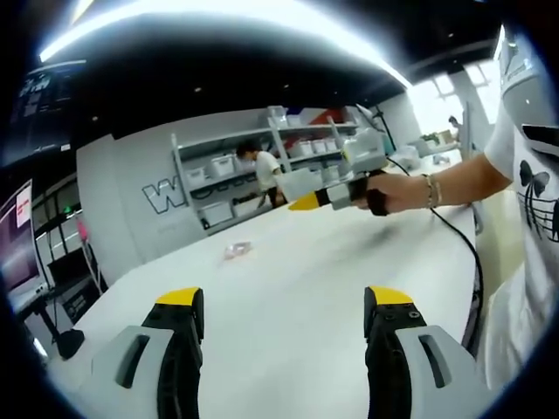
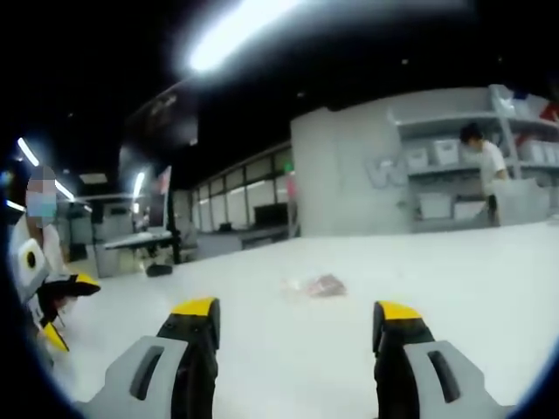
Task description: Open the resealable bag by pulling the two sides of the seal apart until the entire bag opening is separated and visibly accessible.
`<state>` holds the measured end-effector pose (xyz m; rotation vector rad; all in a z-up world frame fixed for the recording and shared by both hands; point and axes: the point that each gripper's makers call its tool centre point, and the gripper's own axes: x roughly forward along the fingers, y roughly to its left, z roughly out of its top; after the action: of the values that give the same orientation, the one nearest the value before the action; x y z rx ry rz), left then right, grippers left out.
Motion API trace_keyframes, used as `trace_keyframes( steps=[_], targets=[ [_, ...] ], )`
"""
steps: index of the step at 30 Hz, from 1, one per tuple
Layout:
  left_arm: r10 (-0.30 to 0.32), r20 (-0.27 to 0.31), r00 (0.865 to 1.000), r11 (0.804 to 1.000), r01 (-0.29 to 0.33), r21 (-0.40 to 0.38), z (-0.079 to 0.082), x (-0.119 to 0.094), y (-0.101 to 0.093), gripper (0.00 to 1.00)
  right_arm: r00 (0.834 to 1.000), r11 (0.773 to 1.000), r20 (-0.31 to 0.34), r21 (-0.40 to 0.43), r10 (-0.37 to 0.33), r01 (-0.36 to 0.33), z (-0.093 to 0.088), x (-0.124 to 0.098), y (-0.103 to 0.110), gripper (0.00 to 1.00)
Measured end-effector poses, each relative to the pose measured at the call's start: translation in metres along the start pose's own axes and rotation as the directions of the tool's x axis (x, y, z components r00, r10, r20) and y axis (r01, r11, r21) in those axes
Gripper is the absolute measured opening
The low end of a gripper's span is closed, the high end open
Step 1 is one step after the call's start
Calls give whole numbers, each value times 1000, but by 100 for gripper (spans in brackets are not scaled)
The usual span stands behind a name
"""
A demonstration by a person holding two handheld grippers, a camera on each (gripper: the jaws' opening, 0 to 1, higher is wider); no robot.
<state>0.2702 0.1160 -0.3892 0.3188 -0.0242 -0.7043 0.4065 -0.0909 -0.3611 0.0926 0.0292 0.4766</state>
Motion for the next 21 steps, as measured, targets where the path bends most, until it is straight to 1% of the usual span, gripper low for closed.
trace_keyframes(
  steps=[3,6,8,10,14,18,21],
  targets=[
    [-1,25,1000,998,3,-59,0,-2,1,74,1000,1000,-2,-5,3,-3,-1,-4,1,71],
    [1,31,1000,996,2,-89,0,-4,3,74,1000,1000,0,-11,10,-10,0,-8,4,71],
    [7,29,1000,996,-4,-92,0,-6,3,74,1000,1000,5,-14,11,-11,2,-12,4,71],
    [21,24,999,997,-19,-79,1,-8,5,74,1000,1000,11,-17,8,-8,4,-14,3,71],
    [38,35,999,996,-34,-86,3,-9,6,73,1000,1000,11,-23,8,-8,4,-19,1,71],
    [23,23,999,996,-21,-87,-1,-4,1,73,1000,1000,8,-25,3,-2,3,-27,-2,71],
    [10,25,1000,996,-8,-85,1,-2,-3,73,1000,1000,10,-26,-8,8,2,-34,-5,71]
  ],
)
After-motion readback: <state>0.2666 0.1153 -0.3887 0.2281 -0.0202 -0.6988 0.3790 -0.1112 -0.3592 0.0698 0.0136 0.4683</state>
